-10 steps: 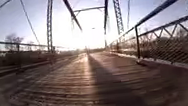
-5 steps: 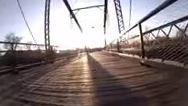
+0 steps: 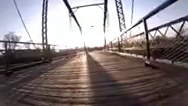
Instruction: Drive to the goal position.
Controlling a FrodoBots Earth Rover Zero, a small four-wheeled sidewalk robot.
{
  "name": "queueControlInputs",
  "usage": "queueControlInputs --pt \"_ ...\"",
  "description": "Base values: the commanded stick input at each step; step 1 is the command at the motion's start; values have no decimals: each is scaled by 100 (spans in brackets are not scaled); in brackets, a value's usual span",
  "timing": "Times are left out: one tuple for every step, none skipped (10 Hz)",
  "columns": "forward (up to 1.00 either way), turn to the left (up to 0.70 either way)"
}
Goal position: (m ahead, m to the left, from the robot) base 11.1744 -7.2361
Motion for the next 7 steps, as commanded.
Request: queueControlInputs --pt "70 1" --pt "70 1" --pt "70 1" --pt "70 1" --pt "70 1" --pt "70 0" --pt "70 0"
